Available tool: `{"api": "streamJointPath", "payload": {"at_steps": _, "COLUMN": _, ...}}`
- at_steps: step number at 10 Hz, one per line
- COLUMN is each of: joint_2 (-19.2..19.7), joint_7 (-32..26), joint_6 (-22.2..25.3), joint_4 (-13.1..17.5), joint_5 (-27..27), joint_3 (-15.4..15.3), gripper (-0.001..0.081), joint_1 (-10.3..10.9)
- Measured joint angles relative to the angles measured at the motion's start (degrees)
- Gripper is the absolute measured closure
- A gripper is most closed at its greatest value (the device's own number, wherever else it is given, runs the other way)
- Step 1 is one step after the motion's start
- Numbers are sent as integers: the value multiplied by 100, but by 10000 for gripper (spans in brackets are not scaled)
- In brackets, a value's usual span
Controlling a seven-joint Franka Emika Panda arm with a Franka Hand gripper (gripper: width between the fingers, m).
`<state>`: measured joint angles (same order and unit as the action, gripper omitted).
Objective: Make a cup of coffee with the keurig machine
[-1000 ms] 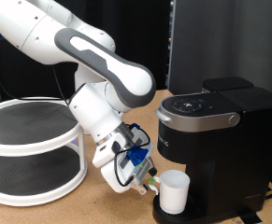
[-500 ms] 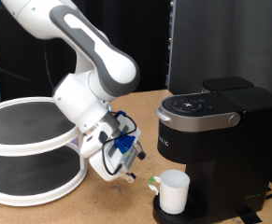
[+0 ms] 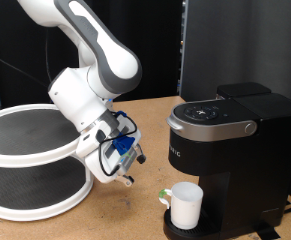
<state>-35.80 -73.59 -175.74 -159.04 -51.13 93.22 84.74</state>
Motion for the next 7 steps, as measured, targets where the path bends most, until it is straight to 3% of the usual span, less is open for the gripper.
{"api": "streamJointPath", "payload": {"at_steps": 2, "joint_2": -217, "joint_7": -13, "joint_6": -169, "joint_4": -8, "joint_5": 0, "joint_3": -96, "gripper": 8, "joint_1": -146}}
{"api": "streamJointPath", "payload": {"at_steps": 3, "joint_2": -314, "joint_7": -13, "joint_6": -160, "joint_4": -26, "joint_5": 0, "joint_3": -254, "gripper": 8, "joint_1": -357}}
{"api": "streamJointPath", "payload": {"at_steps": 4, "joint_2": -357, "joint_7": 6, "joint_6": 4, "joint_4": -48, "joint_5": 0, "joint_3": -514, "gripper": 8, "joint_1": -674}}
{"api": "streamJointPath", "payload": {"at_steps": 7, "joint_2": -335, "joint_7": 483, "joint_6": 899, "joint_4": -84, "joint_5": 92, "joint_3": -1724, "gripper": 8, "joint_1": -2011}}
